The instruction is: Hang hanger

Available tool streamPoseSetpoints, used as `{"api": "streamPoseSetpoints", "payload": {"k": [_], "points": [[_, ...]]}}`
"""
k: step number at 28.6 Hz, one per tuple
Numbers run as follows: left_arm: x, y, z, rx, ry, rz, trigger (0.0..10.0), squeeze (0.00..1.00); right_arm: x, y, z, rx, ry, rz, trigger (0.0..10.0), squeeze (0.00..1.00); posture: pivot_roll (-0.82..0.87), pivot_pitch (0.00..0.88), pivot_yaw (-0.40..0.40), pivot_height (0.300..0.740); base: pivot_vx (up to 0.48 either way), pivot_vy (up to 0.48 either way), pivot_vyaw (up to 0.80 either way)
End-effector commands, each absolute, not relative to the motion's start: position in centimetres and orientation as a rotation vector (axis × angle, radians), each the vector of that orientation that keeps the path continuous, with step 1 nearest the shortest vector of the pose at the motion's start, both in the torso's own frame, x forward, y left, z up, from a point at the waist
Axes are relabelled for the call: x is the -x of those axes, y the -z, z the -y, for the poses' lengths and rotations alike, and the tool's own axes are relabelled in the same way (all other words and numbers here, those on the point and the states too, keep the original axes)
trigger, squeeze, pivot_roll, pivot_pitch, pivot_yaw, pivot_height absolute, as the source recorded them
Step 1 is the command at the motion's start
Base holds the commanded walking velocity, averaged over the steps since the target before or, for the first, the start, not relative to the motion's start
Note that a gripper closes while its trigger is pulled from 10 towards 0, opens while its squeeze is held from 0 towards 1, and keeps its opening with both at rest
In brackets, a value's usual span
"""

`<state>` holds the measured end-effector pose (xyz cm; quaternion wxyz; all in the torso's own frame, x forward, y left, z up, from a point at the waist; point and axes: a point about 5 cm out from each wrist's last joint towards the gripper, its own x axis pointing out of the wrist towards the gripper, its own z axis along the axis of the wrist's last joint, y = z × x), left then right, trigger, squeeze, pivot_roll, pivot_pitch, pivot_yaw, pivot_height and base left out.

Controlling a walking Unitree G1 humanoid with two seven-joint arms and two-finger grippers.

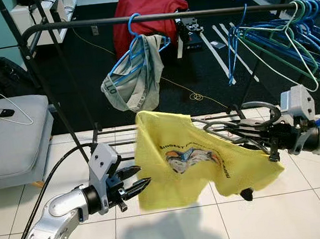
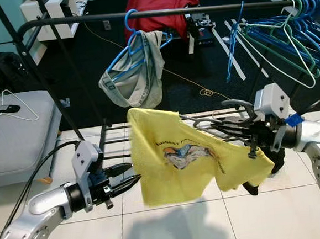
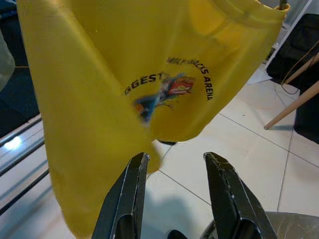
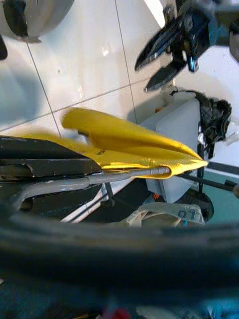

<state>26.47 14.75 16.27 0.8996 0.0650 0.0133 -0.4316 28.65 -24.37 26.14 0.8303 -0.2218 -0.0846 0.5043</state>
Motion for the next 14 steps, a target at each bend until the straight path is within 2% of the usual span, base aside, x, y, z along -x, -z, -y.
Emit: {"api": "streamPoseSetpoints", "payload": {"k": [1, 3, 4, 8, 9, 10, 11, 14], "points": [[-26.7, -15.8, -14.9, -0.131, 0.862, -0.025, 10.0, 0.00, -28.3, -26.9, 24.0, 0.479, -1.111, 0.199, 10.0, 0.00, -0.07, 0.205, 0.014, 0.740, 0.000, 0.000, 0.00], [-27.1, -16.1, -15.0, -0.124, 0.828, 0.001, 10.0, 0.00, -28.3, -26.9, 23.9, 0.485, -1.128, 0.179, 10.0, 0.00, -0.07, 0.206, 0.013, 0.740, 0.000, 0.000, 0.00], [-27.5, -16.4, -15.4, -0.126, 0.797, 0.027, 10.0, 1.00, -28.2, -26.8, 23.9, 0.500, -1.147, 0.149, 10.0, 0.00, -0.07, 0.208, 0.013, 0.740, 0.000, 0.000, 0.00], [-28.0, -17.1, -16.3, -0.159, 0.759, 0.055, 10.0, 1.00, -28.1, -26.4, 24.2, 0.540, -1.166, 0.094, 10.0, 0.00, -0.07, 0.212, 0.011, 0.740, 0.000, 0.000, 0.00], [-28.1, -17.3, -17.1, -0.194, 0.746, 0.055, 10.0, 0.82, -28.1, -26.2, 24.4, 0.565, -1.165, 0.077, 10.0, 0.00, -0.07, 0.213, 0.011, 0.740, 0.000, 0.000, 0.00], [-28.1, -17.5, -17.6, -0.218, 0.738, 0.053, 10.0, 0.82, -28.0, -26.1, 24.5, 0.580, -1.163, 0.069, 10.0, 0.00, -0.07, 0.213, 0.011, 0.740, 0.000, 0.000, 0.00], [-28.1, -17.7, -18.4, -0.237, 0.728, 0.045, 10.0, 0.00, -28.0, -26.0, 24.6, 0.587, -1.161, 0.065, 10.0, 0.00, -0.07, 0.218, 0.010, 0.740, 0.000, 0.000, 0.00], [-28.0, -17.9, -19.6, -0.270, 0.716, 0.027, 10.0, 0.00, -28.0, -26.0, 24.7, 0.587, -1.164, 0.066, 10.0, 0.00, -0.07, 0.220, 0.009, 0.740, 0.000, 0.000, 0.00]]}}
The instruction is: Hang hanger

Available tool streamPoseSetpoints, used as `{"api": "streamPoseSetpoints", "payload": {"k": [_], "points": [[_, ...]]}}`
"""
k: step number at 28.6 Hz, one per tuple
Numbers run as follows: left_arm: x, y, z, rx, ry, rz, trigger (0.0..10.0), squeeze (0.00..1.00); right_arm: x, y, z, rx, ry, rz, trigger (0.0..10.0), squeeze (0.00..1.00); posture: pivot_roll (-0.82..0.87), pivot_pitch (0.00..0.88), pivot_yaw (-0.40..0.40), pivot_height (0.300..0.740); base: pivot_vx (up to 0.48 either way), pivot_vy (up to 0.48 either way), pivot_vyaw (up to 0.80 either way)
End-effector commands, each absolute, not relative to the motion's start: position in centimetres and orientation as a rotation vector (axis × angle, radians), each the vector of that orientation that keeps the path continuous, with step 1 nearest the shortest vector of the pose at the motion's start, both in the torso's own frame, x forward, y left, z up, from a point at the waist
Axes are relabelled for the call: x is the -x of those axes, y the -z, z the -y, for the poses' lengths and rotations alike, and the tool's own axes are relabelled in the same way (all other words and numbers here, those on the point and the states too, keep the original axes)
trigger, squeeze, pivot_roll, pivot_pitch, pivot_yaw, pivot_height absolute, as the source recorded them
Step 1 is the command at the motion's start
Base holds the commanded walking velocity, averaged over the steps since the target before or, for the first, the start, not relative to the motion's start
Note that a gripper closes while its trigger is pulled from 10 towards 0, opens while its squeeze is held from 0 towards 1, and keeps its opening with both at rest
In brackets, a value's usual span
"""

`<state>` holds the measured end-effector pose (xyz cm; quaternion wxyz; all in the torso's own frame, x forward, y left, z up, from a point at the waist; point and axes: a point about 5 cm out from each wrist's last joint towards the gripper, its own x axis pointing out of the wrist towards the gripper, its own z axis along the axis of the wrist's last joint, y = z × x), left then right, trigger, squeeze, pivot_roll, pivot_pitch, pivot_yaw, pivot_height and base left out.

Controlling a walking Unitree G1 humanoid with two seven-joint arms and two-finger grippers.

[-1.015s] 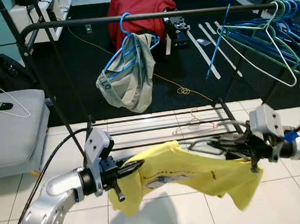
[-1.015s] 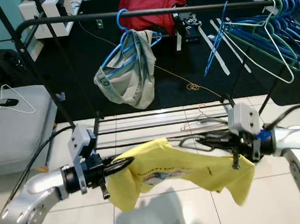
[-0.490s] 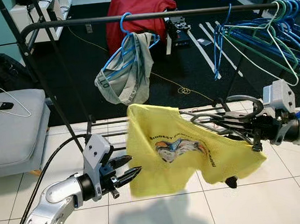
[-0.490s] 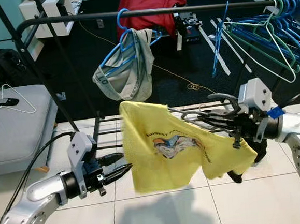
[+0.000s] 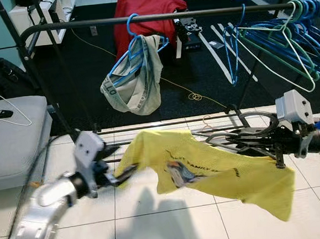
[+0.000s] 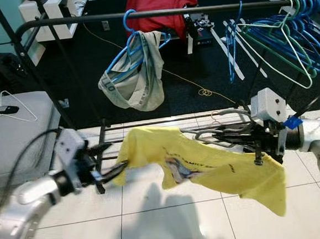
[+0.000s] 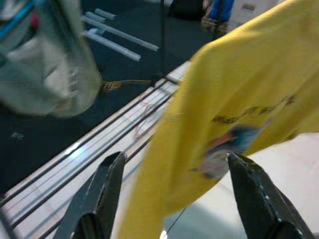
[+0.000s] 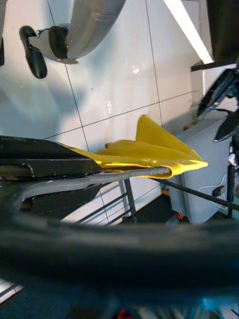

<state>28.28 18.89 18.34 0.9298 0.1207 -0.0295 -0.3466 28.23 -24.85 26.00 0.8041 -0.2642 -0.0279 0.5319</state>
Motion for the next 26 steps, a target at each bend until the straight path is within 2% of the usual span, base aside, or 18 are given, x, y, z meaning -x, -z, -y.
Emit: {"api": "streamPoseSetpoints", "payload": {"k": [1, 8, 10, 15, 21, 26], "points": [[-28.0, -17.9, -19.6, -0.270, 0.716, 0.027, 10.0, 0.00, -28.0, -26.0, 24.7, 0.587, -1.164, 0.066, 10.0, 0.00, -0.07, 0.220, 0.009, 0.740, 0.000, 0.000, 0.00], [-27.3, -17.0, -19.2, -0.260, 0.790, -0.023, 10.0, 0.00, -28.0, -26.1, 24.5, 0.573, -1.185, 0.075, 10.0, 0.00, -0.06, 0.225, 0.004, 0.740, 0.000, 0.000, 0.00], [-27.4, -16.1, -17.2, -0.209, 0.831, -0.025, 10.0, 0.00, -28.0, -26.3, 23.9, 0.548, -1.220, 0.087, 10.0, 0.00, -0.07, 0.228, 0.003, 0.740, 0.000, 0.000, 0.00], [-28.0, -15.4, -16.0, -0.162, 0.828, -0.015, 10.0, 0.00, -27.8, -26.5, 23.3, 0.528, -1.258, 0.090, 10.0, 0.00, -0.08, 0.230, -0.001, 0.740, 0.000, 0.000, 0.00], [-29.8, -16.0, -16.3, -0.095, 0.808, 0.022, 10.0, 0.00, -27.5, -26.3, 22.9, 0.525, -1.305, 0.072, 10.0, 0.00, -0.08, 0.229, 0.002, 0.740, 0.000, 0.000, 0.00], [-29.8, -16.2, -16.4, -0.103, 0.832, 0.015, 10.0, 0.00, -27.4, -26.1, 22.8, 0.525, -1.312, 0.064, 10.0, 0.00, -0.08, 0.231, 0.001, 0.740, 0.000, 0.000, 0.00]]}}
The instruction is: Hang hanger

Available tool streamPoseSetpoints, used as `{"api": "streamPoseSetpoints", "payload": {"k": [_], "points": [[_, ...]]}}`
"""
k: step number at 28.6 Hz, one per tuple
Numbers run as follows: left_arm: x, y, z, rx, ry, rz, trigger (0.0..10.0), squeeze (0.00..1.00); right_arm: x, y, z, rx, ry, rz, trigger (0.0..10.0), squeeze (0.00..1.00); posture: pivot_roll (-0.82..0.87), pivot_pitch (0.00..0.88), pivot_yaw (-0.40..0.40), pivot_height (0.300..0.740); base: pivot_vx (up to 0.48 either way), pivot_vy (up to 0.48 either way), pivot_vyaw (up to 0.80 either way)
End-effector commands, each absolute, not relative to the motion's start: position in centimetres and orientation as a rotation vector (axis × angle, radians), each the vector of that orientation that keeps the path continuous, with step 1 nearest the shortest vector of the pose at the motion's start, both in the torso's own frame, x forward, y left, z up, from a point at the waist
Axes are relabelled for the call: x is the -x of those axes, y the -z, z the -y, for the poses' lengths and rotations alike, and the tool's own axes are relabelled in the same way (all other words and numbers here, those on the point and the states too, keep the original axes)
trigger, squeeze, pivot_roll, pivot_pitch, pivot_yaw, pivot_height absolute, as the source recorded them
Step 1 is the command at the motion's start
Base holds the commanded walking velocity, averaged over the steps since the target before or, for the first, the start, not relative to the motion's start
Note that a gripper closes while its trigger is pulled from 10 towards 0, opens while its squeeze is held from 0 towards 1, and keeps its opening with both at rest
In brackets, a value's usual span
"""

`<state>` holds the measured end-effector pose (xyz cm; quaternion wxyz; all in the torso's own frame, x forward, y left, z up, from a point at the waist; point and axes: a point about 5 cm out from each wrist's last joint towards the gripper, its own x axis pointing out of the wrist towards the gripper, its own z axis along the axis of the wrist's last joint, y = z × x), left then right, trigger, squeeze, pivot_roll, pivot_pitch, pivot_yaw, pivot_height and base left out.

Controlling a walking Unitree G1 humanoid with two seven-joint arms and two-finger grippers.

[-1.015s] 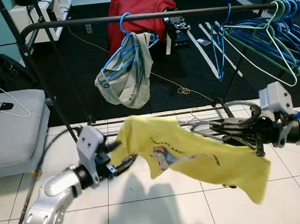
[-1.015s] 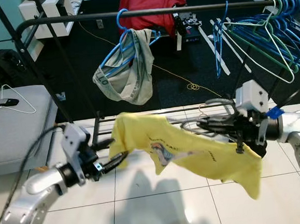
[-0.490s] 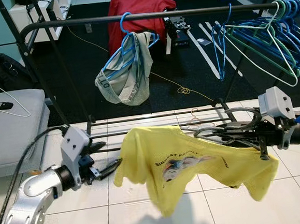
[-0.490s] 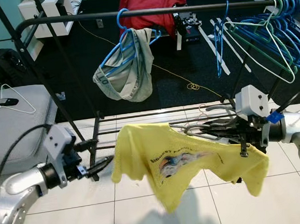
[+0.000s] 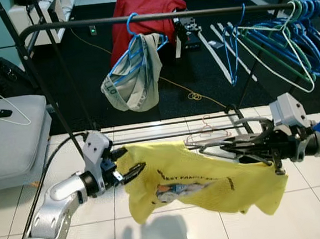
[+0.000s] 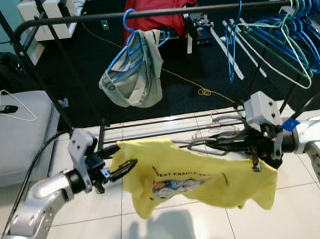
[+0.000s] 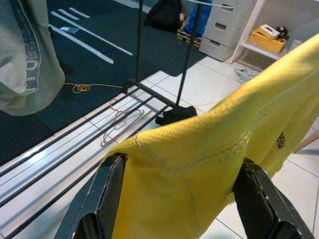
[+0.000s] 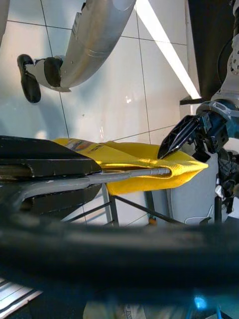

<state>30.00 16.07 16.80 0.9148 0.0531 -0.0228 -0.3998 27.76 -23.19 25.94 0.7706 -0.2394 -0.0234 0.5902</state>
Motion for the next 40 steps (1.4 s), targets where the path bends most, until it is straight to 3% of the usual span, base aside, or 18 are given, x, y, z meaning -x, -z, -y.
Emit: {"api": "streamPoseSetpoints", "payload": {"k": [1, 8, 9, 10, 11, 33, 40], "points": [[-29.8, -16.2, -16.4, -0.109, 0.841, 0.009, 10.0, 0.00, -27.4, -26.1, 22.8, 0.524, -1.314, 0.062, 10.0, 0.00, -0.08, 0.232, -0.001, 0.740, 0.000, 0.000, 0.00], [-29.3, -15.9, -16.0, -0.105, 0.886, -0.008, 10.0, 0.00, -27.4, -26.0, 22.7, 0.522, -1.317, 0.056, 10.0, 0.00, -0.08, 0.231, -0.003, 0.740, 0.000, 0.000, 0.00], [-29.2, -15.8, -15.8, -0.099, 0.908, -0.015, 8.1, 0.00, -27.4, -26.0, 22.7, 0.522, -1.317, 0.055, 10.0, 0.00, -0.08, 0.230, -0.003, 0.740, 0.000, 0.000, 0.00], [-29.2, -15.8, -15.8, -0.099, 0.908, -0.015, 8.1, 0.00, -27.4, -26.0, 22.7, 0.522, -1.317, 0.055, 10.0, 0.00, -0.08, 0.230, -0.003, 0.740, 0.000, 0.000, 0.00], [-28.8, -15.6, -15.3, -0.087, 0.953, -0.028, 0.0, 0.00, -27.3, -26.0, 22.6, 0.521, -1.318, 0.055, 10.0, 0.00, -0.08, 0.231, -0.002, 0.740, 0.000, 0.000, 0.00], [-28.9, -16.2, -14.7, -0.030, 0.967, 0.013, 0.0, 0.00, -27.4, -25.8, 22.5, 0.520, -1.311, 0.029, 10.0, 0.00, -0.07, 0.231, 0.000, 0.740, 0.000, 0.000, 0.00], [-29.5, -17.5, -16.3, 0.015, 0.876, 0.071, 0.0, 0.00, -26.7, -23.7, 23.3, 0.541, -1.319, -0.121, 10.0, 0.00, -0.07, 0.236, -0.005, 0.740, 0.000, 0.000, 0.00]]}}
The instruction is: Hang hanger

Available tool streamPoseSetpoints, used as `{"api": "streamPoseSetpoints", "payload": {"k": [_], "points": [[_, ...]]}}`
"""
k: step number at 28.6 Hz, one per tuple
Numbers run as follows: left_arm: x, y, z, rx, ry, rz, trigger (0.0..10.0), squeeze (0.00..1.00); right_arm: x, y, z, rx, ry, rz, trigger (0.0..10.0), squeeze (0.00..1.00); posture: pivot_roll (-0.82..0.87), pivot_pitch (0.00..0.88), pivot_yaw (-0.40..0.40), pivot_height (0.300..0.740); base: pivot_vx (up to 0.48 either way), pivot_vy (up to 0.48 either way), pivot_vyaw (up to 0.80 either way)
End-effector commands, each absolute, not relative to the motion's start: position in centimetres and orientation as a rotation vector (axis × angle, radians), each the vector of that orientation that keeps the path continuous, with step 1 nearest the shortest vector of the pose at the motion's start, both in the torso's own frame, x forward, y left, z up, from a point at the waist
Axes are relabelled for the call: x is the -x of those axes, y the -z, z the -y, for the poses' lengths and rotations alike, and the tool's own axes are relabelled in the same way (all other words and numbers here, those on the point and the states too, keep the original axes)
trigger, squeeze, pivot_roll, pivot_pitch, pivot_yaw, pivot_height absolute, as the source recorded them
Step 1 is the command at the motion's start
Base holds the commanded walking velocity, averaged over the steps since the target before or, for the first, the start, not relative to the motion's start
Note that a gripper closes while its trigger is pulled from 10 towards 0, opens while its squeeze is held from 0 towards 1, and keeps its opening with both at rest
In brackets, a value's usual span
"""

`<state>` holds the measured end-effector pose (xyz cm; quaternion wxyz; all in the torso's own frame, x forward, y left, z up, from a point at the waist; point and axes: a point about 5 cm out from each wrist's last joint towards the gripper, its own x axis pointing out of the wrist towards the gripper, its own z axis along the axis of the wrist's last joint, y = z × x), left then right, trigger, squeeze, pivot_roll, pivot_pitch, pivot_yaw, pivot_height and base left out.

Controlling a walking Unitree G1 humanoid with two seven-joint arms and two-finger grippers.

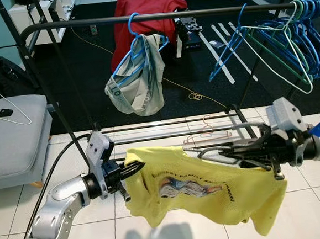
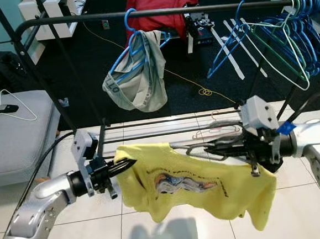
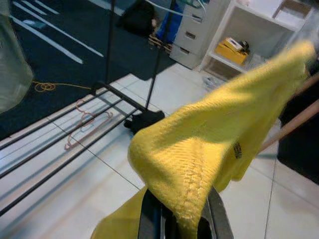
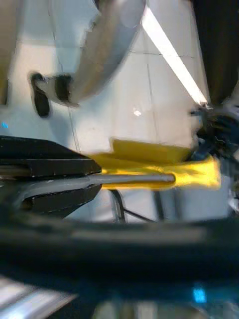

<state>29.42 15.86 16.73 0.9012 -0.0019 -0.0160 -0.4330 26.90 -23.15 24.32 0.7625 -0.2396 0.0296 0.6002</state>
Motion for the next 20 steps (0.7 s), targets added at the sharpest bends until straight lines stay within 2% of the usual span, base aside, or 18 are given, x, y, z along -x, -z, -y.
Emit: {"api": "streamPoseSetpoints", "payload": {"k": [1, 7, 9, 10, 12, 17, 20], "points": [[-29.6, -17.6, -16.8, 0.016, 0.850, 0.076, 0.0, 0.00, -26.5, -23.3, 23.6, 0.541, -1.317, -0.153, 10.0, 0.00, -0.07, 0.236, -0.005, 0.740, 0.000, 0.000, 0.00], [-30.0, -17.8, -17.8, 0.012, 0.790, 0.080, 0.0, 0.00, -26.0, -22.4, 24.1, 0.553, -1.323, -0.216, 10.0, 0.00, -0.07, 0.237, -0.004, 0.740, 0.000, 0.000, 0.00], [-31.1, -17.5, -20.0, -0.055, 0.633, 0.047, 0.0, 0.00, -25.5, -22.0, 24.6, 0.532, -1.323, -0.238, 10.0, 0.00, -0.07, 0.238, -0.002, 0.740, 0.000, 0.000, 0.00], [-31.1, -17.5, -20.0, -0.055, 0.633, 0.047, 0.0, 0.00, -25.5, -22.0, 24.6, 0.532, -1.323, -0.238, 10.0, 0.00, -0.07, 0.238, -0.002, 0.740, 0.000, 0.000, 0.00], [-32.1, -16.7, -22.3, -0.153, 0.435, -0.023, 0.0, 0.00, -25.2, -22.4, 24.7, 0.492, -1.320, -0.219, 10.0, 0.00, -0.07, 0.237, -0.005, 0.740, 0.000, 0.000, 0.00], [-32.7, -15.3, -23.9, -0.263, 0.277, -0.114, 0.0, 0.00, -24.6, -22.9, 24.9, 0.439, -1.341, -0.236, 10.0, 0.00, -0.07, 0.236, -0.006, 0.740, 0.000, 0.000, 0.00], [-32.6, -14.5, -24.3, -0.307, 0.254, -0.168, 0.0, 0.00, -24.3, -23.4, 25.0, 0.398, -1.352, -0.236, 10.0, 0.00, -0.07, 0.235, -0.004, 0.740, 0.000, 0.000, 0.00]]}}
